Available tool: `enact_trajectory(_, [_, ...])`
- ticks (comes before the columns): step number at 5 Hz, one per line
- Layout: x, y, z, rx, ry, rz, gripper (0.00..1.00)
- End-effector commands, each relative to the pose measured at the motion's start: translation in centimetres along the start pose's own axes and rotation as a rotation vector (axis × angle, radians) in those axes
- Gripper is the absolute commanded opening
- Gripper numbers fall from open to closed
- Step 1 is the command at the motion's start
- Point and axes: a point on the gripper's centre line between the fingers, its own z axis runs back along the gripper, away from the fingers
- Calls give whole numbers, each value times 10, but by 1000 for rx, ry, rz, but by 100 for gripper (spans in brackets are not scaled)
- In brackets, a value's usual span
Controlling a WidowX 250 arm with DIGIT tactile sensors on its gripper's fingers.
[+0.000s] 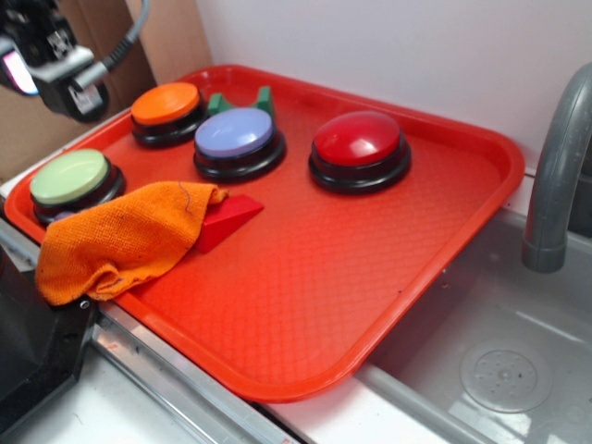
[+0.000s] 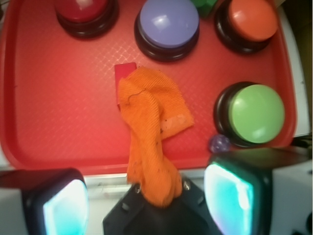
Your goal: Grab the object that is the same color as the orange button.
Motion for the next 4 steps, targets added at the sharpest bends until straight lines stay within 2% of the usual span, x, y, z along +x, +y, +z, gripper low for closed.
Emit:
enact_trajectory(1, [13,13,-66,35,-5,42,100])
enact_trajectory(2, [15,22,-93,43,10,53,100])
enact_trajectory(3, [16,32,-111,102,36,69,100])
enact_trajectory(4, [20,37,-124,77,55,37,100])
